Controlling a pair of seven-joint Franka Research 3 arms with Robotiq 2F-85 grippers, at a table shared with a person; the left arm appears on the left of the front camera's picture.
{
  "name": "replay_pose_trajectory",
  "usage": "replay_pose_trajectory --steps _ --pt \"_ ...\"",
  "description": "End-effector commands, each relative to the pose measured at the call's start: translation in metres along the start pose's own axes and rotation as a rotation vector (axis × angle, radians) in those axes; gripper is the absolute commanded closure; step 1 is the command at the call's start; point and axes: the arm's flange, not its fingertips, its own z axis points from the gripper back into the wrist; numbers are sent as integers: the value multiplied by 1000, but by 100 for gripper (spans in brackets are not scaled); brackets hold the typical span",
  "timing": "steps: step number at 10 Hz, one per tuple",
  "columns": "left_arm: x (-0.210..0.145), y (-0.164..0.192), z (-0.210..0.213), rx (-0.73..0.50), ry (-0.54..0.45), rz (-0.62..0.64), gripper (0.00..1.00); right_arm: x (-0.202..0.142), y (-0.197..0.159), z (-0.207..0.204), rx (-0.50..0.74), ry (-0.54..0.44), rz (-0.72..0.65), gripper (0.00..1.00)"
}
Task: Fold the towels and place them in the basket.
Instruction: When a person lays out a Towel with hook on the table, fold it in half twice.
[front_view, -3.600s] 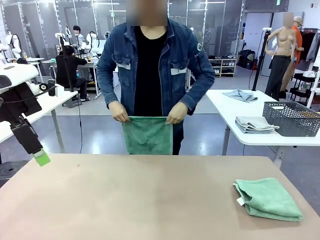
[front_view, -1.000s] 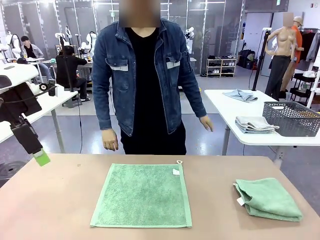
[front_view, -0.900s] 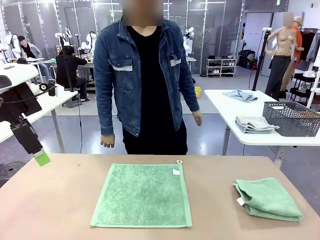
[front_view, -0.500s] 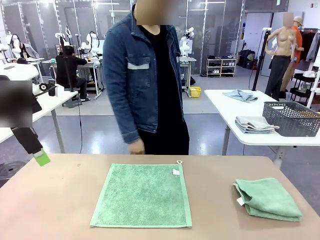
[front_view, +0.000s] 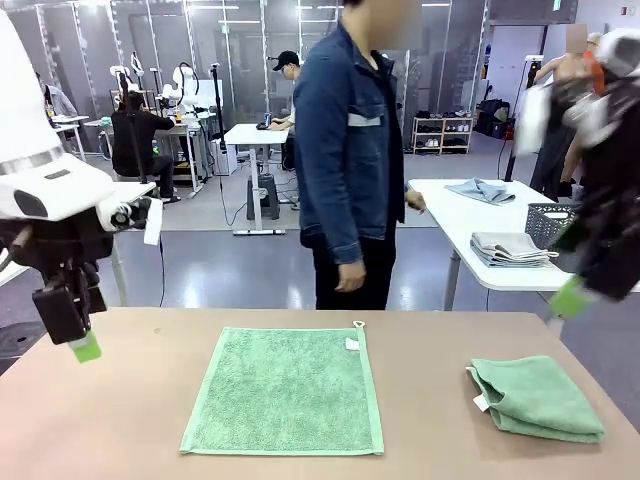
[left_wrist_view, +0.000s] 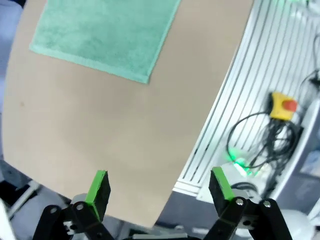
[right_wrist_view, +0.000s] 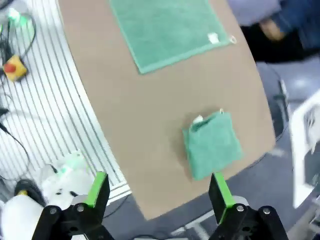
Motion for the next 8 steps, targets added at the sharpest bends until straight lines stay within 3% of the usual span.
replay_pose_trajectory --steps 1,2,4,6,7,8 --pt "1 0 -13 54 10 -92 0 37 -3 -53 -30 23 217 0" --pt "5 1 -23 50 22 -118 0 56 7 -87 -16 65 293 0" --pt "11 9 -55 35 57 -141 0 74 10 -129 -60 97 281 0" --pt "14 18 -79 -35 22 -176 0 78 3 -147 -14 107 247 0" --pt "14 22 -84 -53 -2 -164 0 76 -6 -146 65 113 216 0" --pt "12 10 -73 -6 62 -143 0 77 11 -149 -9 100 298 0"
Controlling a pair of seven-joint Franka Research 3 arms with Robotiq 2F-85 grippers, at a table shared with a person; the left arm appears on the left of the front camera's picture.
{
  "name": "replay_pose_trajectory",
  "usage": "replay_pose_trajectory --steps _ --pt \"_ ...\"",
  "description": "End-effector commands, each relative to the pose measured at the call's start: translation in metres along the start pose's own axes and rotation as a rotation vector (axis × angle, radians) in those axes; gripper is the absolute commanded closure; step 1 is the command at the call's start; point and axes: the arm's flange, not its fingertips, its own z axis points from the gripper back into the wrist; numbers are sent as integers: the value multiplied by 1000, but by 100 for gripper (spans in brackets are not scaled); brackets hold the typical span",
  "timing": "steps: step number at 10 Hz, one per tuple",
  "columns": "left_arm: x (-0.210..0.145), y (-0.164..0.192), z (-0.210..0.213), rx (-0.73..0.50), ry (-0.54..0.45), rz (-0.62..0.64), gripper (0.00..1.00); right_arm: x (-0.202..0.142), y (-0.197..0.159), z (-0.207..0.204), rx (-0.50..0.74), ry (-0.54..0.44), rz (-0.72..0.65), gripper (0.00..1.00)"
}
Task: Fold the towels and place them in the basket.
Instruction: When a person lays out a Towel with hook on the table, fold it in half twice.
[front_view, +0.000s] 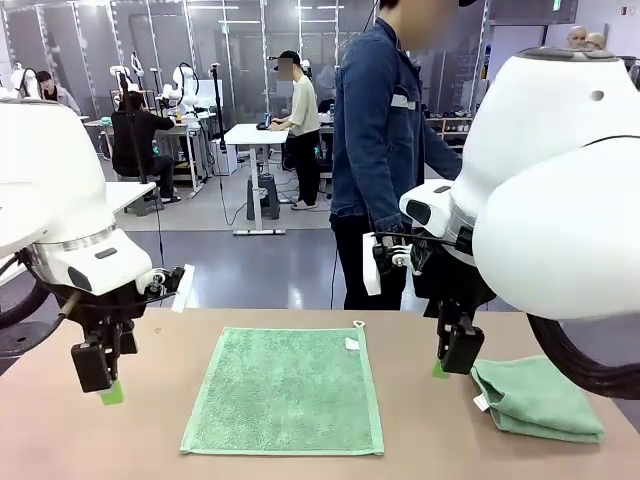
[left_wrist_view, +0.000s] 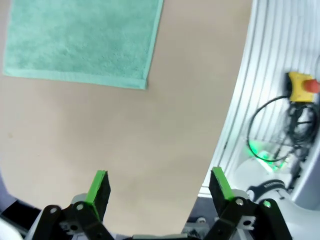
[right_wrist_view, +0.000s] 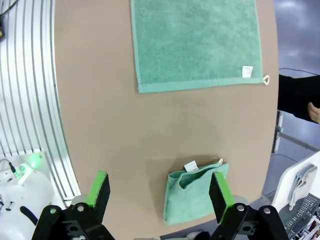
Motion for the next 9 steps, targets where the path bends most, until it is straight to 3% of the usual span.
replay_pose_trajectory --steps 1,4,6,9 --pt "0 -8 13 24 12 6 0 5 9 6 -28 -4 23 0" --pt "1 -4 6 15 -2 -5 0 4 5 5 -11 -7 15 0" --pt "15 21 -34 -89 -81 -116 0 15 -16 -55 74 5 -4 0" --pt "7 17 -78 -116 -151 -203 0 24 -14 -104 131 -46 35 0"
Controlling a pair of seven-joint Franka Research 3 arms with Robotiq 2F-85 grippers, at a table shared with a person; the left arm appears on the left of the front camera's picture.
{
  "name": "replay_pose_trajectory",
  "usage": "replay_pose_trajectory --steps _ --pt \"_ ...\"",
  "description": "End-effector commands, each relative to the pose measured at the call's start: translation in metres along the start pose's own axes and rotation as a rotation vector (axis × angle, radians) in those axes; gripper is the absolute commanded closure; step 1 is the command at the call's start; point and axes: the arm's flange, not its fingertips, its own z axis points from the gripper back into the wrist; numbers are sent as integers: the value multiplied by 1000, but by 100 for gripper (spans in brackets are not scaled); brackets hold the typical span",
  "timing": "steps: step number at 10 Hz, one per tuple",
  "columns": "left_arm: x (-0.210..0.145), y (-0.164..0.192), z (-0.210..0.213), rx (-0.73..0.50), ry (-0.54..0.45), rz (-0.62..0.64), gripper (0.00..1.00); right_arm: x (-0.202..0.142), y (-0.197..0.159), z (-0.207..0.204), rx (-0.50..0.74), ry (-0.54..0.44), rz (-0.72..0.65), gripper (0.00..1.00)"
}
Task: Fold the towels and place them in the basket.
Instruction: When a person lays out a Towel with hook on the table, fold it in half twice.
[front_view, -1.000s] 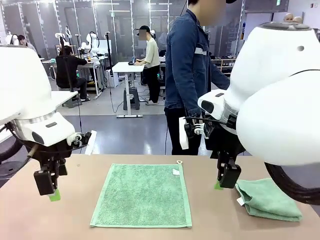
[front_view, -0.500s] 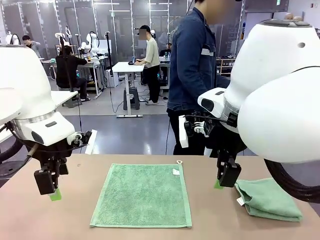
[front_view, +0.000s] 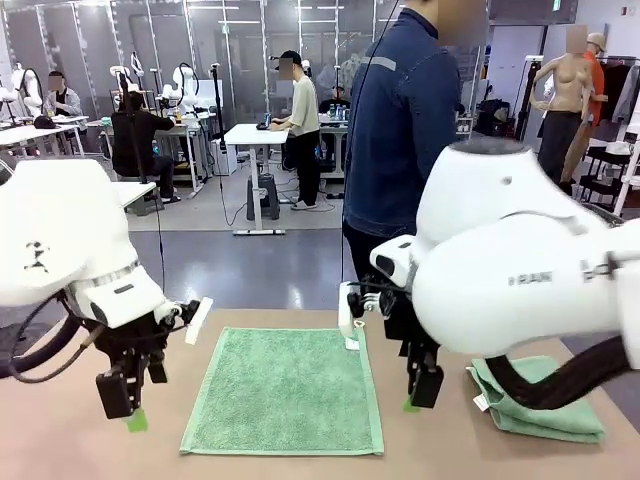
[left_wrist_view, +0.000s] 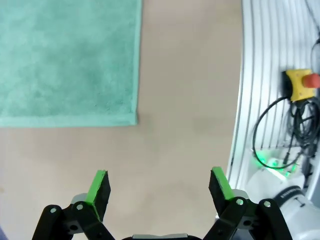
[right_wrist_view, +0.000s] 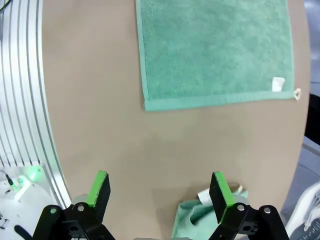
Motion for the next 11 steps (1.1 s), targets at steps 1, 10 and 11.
replay_pose_trajectory --steps 1,10,11 --pt "-2 -3 -28 -21 -50 -67 0 12 0 -26 28 -66 52 0" --pt "18 8 -86 20 -40 86 0 20 3 -99 21 -76 167 0" --pt "19 9 -89 10 -33 87 0 21 4 -105 34 -54 162 0"
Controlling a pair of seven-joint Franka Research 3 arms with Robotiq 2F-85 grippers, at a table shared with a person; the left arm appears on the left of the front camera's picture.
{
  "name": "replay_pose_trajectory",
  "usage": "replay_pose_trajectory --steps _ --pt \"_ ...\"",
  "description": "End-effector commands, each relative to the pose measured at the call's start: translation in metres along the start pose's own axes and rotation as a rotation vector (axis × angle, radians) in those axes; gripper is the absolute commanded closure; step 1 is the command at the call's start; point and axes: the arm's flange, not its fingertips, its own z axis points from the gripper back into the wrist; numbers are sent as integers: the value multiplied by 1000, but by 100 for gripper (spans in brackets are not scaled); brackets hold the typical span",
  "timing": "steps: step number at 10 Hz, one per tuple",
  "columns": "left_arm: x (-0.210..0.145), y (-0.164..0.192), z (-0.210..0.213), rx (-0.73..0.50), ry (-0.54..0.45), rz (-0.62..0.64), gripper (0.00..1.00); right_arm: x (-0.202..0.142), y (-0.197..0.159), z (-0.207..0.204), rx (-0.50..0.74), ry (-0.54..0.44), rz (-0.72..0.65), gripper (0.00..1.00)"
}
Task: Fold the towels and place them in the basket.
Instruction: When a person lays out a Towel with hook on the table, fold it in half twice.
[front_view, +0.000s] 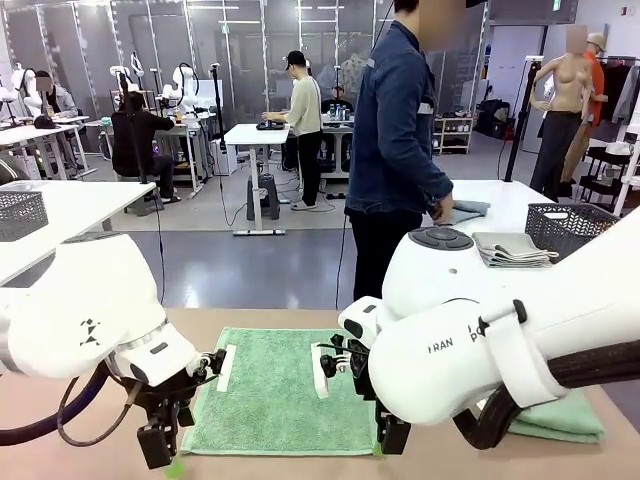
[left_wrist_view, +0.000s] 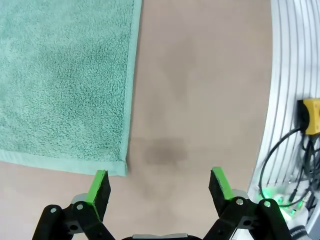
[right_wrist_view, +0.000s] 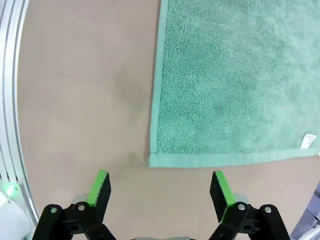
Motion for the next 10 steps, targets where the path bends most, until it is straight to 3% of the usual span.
replay_pose_trajectory --steps 1,3,10 --pt "5 9 -4 14 10 5 0 3 -4 -14 15 6 5 0" --pt "5 14 -9 -10 64 -12 0 6 -4 -20 49 40 -9 0" --pt "13 38 -41 -27 116 -5 0 7 -7 -43 102 51 -38 0"
